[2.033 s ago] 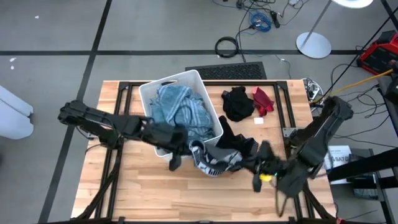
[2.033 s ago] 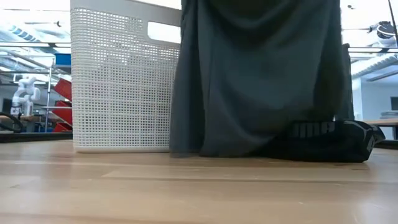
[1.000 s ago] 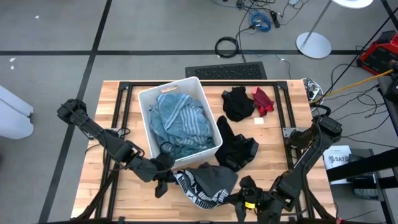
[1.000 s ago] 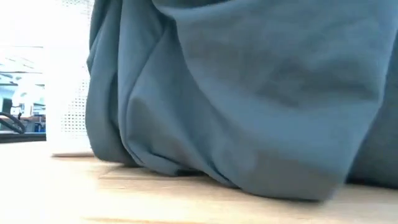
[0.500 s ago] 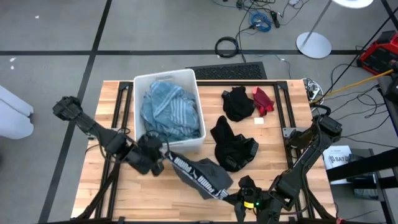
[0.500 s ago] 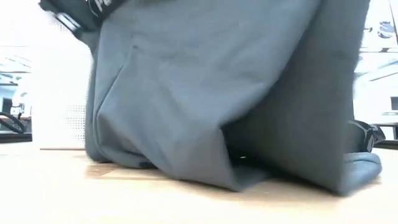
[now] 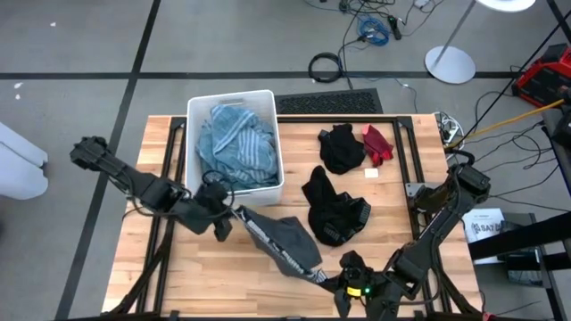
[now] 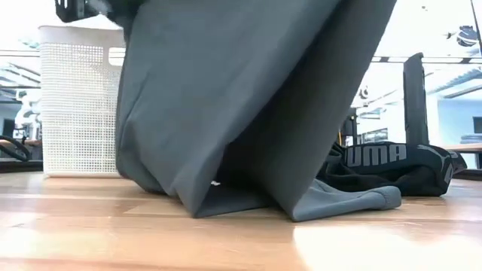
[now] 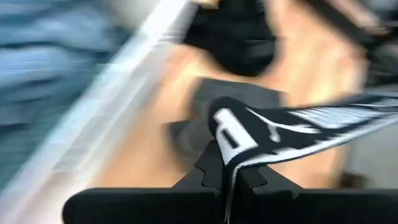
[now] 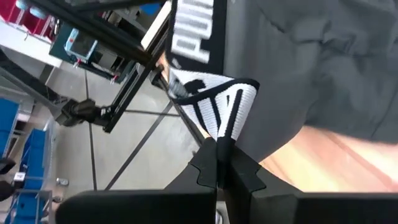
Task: Sort clothes
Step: Put the gray short into the white laundry bin
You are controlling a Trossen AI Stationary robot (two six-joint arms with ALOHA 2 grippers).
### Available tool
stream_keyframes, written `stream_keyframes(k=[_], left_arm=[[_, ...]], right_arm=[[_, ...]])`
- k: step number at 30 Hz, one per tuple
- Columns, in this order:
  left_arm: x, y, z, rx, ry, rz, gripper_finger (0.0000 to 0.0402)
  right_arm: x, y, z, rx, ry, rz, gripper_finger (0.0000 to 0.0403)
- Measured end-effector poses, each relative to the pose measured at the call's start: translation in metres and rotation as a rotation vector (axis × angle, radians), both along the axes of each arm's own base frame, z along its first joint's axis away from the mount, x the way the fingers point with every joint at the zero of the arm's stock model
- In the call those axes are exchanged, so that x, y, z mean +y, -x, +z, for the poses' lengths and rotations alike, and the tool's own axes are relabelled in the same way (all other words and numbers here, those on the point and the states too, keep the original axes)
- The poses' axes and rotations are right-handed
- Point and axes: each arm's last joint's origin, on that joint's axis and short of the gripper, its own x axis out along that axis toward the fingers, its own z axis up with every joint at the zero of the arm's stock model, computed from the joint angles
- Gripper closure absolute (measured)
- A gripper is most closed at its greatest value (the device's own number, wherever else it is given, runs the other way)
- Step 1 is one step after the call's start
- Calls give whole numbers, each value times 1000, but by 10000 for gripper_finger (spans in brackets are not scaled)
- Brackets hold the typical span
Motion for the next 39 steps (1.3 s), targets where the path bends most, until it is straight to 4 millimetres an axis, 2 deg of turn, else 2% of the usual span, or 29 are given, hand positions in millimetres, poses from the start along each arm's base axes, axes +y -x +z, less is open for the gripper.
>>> stream_keyframes(k=[6, 10, 16, 19, 23, 28, 34, 39], left_arm=[[-24, -6, 15, -175, 139, -159, 398], [-45, -6, 18, -235, 210, -217, 398], [-88, -7, -6, -139, 267, -305, 398], [-97, -11, -23, -78, 212, -285, 398], [-89, -28, -39, -45, 101, -197, 398], [-64, -43, -46, -18, -63, -117, 398], [-39, -41, -21, -115, -141, -82, 398], [-27, -30, 0, -220, -178, -19, 398]], right_arm=[[0, 0, 0, 1, 3, 0, 402], [-6, -4, -1, 9, 12, -25, 402], [-16, -14, -2, 15, 34, -58, 402], [-22, -20, -2, 24, 55, -55, 402], [-38, -26, 1, 69, 91, -49, 402], [-77, -17, 11, 185, 263, -129, 402], [-120, 5, 45, 146, 485, -259, 402], [-132, 19, 68, 89, 570, -239, 403]])
